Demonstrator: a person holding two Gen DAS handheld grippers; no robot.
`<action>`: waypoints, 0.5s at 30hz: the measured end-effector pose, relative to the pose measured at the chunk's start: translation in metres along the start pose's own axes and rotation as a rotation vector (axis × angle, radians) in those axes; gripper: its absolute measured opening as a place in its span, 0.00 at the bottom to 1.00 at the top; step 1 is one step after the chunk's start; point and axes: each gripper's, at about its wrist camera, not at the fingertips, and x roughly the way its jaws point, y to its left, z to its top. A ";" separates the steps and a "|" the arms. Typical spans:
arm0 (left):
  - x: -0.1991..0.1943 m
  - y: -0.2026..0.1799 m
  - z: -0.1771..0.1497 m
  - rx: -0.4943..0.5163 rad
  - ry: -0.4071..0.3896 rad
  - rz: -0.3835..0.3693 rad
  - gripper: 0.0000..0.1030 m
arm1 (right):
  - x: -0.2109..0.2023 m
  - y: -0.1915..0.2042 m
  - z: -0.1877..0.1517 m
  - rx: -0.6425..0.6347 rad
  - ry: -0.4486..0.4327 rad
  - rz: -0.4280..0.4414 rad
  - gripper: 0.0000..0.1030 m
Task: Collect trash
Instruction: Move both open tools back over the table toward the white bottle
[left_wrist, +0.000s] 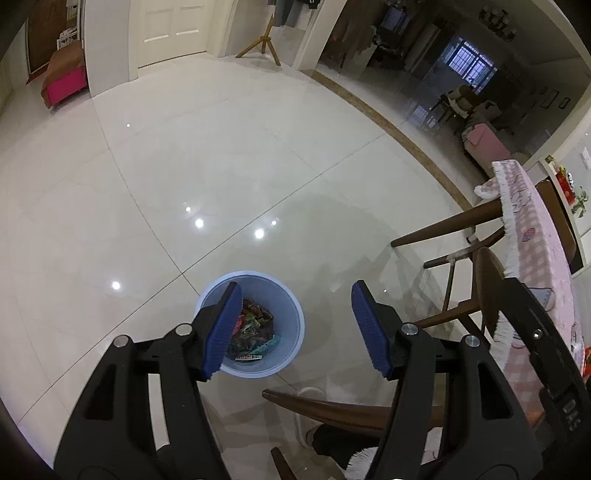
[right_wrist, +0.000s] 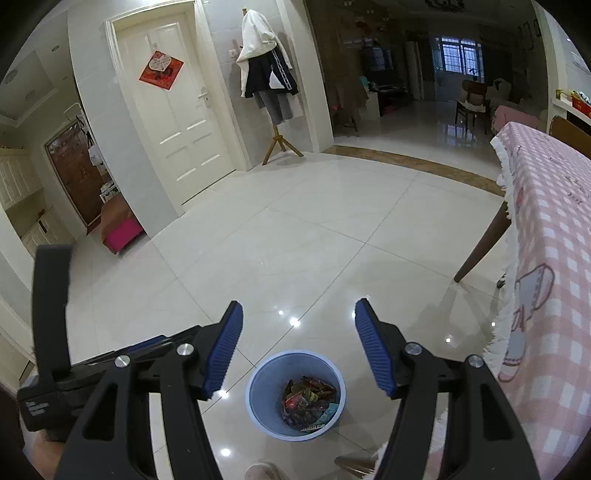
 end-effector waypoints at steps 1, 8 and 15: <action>-0.003 -0.002 -0.002 0.000 -0.004 -0.002 0.59 | -0.001 0.000 0.000 0.002 0.001 0.000 0.61; -0.042 -0.027 -0.006 0.034 -0.060 -0.028 0.59 | -0.033 -0.009 0.002 0.019 -0.028 0.008 0.61; -0.089 -0.083 -0.012 0.134 -0.135 -0.072 0.59 | -0.092 -0.043 0.008 0.061 -0.103 -0.011 0.61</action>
